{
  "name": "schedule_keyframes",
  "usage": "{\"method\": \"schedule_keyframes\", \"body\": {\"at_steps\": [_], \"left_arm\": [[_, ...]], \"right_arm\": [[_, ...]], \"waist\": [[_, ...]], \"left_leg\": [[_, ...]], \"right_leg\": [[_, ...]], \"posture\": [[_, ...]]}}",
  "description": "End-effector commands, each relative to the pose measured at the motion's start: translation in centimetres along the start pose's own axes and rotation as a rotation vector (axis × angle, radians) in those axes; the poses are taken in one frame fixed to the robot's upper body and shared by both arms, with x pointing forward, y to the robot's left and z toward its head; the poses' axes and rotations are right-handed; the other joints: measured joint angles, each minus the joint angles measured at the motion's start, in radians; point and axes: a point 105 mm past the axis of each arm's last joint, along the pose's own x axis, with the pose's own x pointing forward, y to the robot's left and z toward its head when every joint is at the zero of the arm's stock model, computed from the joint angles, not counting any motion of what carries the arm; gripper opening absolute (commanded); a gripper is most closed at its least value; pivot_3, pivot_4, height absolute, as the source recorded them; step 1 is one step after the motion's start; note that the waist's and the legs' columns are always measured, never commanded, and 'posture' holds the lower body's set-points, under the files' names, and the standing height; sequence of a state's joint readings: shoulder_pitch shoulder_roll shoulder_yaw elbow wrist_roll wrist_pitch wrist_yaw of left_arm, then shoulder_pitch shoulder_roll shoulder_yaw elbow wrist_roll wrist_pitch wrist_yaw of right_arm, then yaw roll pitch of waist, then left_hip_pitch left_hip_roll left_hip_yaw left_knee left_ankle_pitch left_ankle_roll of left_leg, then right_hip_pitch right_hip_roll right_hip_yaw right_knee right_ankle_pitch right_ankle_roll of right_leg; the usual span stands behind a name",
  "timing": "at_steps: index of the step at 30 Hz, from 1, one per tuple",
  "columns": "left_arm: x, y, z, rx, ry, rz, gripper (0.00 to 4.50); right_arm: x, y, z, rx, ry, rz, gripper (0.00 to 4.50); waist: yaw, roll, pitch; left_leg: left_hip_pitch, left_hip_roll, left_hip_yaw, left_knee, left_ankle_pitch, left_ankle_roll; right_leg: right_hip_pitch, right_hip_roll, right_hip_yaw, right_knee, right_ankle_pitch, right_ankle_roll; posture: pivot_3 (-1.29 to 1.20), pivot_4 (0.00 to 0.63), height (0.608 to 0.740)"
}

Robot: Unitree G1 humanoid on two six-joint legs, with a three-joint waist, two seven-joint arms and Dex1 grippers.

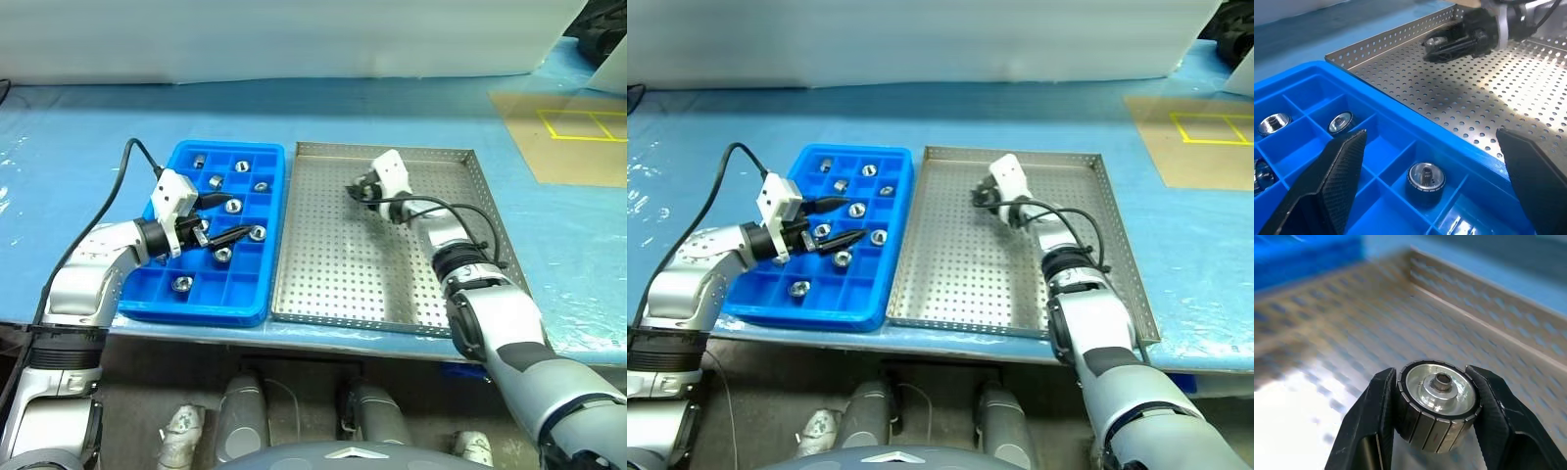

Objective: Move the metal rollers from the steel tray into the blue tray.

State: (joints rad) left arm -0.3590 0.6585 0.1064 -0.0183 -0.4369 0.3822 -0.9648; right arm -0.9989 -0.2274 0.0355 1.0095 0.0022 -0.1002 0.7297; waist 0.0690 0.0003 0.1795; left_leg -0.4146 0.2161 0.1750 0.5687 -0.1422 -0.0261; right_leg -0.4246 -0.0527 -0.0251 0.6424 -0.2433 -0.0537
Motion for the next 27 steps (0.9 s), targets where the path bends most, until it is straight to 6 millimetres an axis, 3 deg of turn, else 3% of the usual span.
{"method": "schedule_keyframes", "body": {"at_steps": [1, 6, 9, 17, 21, 27], "left_arm": [[-1.4, 0.2, 1.2, 0.028, -0.022, 0.038, 4.5], [-3.3, -0.6, 0.7, 0.014, 0.006, 0.08, 4.5], [-4.3, -1.8, 0.4, -0.003, 0.018, 0.097, 4.5], [-6.3, -5.7, -0.5, -0.078, 0.072, 0.084, 4.5], [-7.7, -7.1, -1.1, -0.112, 0.1, 0.119, 4.5], [-7.8, -8.3, -1.3, -0.138, 0.106, 0.123, 4.5]], "right_arm": [[0.1, 5.5, 4.5, -0.062, -0.137, 0.335, 1.8], [-2.8, 12.8, 6.0, -0.046, -0.137, 0.765, 1.8], [-3.9, 15.4, 5.1, -0.082, -0.088, 0.92, 1.8], [-4.0, 18.4, 4.9, -0.042, -0.061, 1.07, 1.8], [-2.3, 19.6, 3.9, -0.042, -0.045, 1.069, 1.8], [-1.1, 20.0, 2.9, -0.051, -0.031, 1.045, 1.8]], "waist": [[0.007, 0.0, 0.0], [0.042, -0.001, 0.0], [0.056, -0.001, 0.0], [0.088, -0.001, 0.001], [0.1, -0.002, 0.0], [0.139, -0.001, 0.001]], "left_leg": [[-0.001, 0.0, 0.0, -0.001, 0.0, 0.0], [-0.002, 0.002, -0.001, -0.003, -0.002, 0.002], [-0.002, 0.002, -0.001, -0.003, -0.002, 0.003], [0.005, 0.003, -0.005, -0.009, 0.001, -0.003], [0.005, 0.003, -0.008, -0.011, 0.001, -0.003], [0.004, 0.003, -0.008, -0.014, 0.001, -0.003]], "right_leg": [[0.0, 0.0, -0.001, 0.0, 0.0, 0.0], [0.0, -0.001, -0.003, -0.003, 0.0, 0.0], [0.0, -0.003, -0.003, -0.004, 0.0, 0.0], [0.002, -0.003, -0.001, -0.003, -0.001, 0.001], [0.001, -0.003, 0.0, -0.004, -0.003, 0.003], [0.001, -0.003, 0.0, -0.006, -0.004, 0.001]], "posture": [[0.1, 0.15, 0.74], [0.2, 0.15, 0.74], [0.27, 0.15, 0.74], [0.39, 0.15, 0.74], [0.45, 0.15, 0.74], [0.47, 0.15, 0.74]]}}
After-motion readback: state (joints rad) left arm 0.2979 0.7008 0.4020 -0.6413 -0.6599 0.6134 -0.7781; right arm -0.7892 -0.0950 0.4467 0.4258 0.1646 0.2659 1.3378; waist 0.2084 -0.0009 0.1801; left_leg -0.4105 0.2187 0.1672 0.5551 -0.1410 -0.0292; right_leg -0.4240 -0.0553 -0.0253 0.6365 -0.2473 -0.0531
